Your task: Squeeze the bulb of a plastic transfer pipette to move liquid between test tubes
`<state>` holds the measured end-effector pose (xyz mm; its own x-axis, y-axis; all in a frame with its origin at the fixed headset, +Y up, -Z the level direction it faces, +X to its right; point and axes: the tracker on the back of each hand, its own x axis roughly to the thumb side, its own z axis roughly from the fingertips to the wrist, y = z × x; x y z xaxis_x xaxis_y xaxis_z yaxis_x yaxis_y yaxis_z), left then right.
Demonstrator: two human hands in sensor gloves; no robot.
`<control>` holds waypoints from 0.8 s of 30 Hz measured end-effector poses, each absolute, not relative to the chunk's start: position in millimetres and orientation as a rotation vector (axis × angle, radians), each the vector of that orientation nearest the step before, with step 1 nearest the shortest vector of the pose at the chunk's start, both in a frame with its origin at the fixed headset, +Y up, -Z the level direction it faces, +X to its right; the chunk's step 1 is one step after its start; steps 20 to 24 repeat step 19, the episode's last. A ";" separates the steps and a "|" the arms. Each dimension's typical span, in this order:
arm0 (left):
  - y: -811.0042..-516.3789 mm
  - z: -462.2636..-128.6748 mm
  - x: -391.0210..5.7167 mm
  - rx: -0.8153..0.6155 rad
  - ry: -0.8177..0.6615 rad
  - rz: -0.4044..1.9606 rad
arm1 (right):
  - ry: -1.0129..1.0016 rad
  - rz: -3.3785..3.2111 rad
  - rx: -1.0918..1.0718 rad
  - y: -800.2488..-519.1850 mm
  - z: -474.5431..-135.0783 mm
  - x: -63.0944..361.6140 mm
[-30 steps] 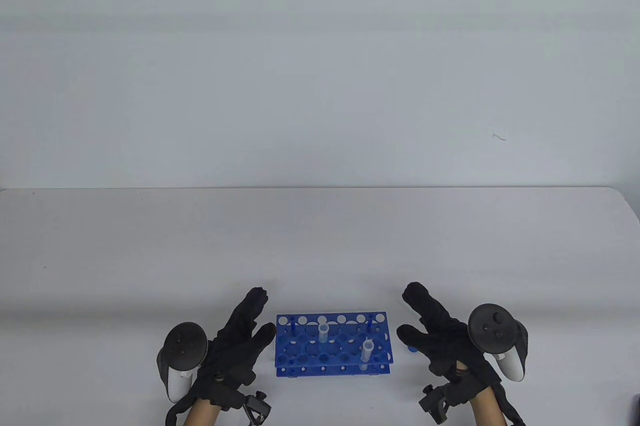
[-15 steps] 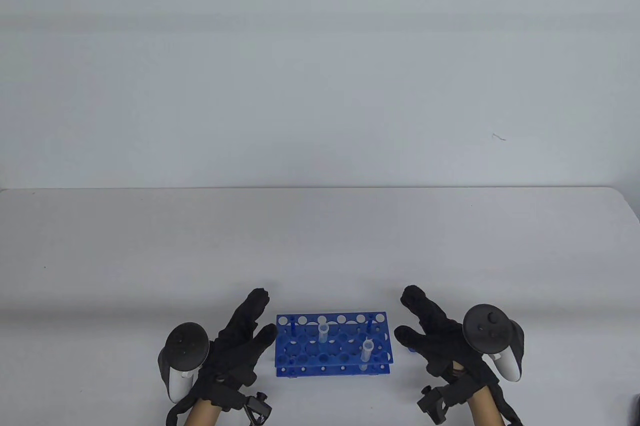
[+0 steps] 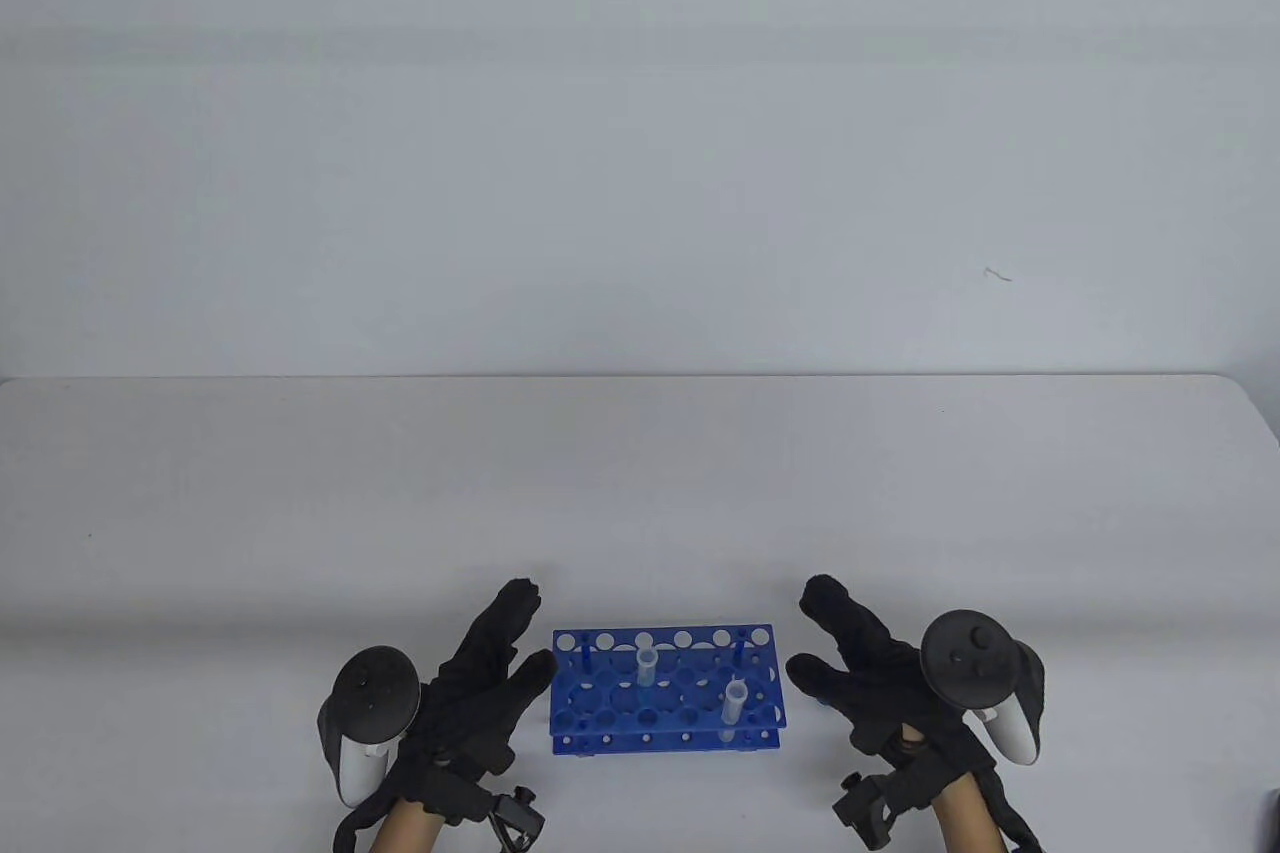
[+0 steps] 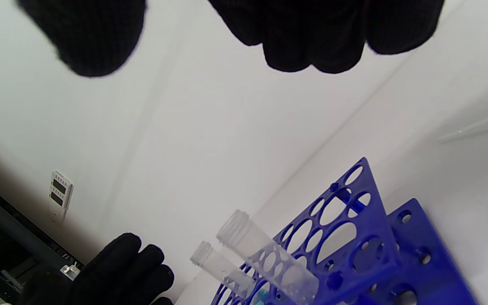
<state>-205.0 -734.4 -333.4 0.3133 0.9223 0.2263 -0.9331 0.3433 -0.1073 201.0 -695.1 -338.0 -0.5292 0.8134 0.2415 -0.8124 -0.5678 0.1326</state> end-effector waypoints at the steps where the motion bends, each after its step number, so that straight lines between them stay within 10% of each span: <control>1: -734.3 -333.4 -205.0 0.046 -0.266 1.224 | 0.005 2.147 0.341 -695.1 -338.0 200.9; 24: -734.4 -332.9 -204.3 0.042 -0.266 1.222 | 0.025 2.160 0.336 -697.5 -337.6 199.3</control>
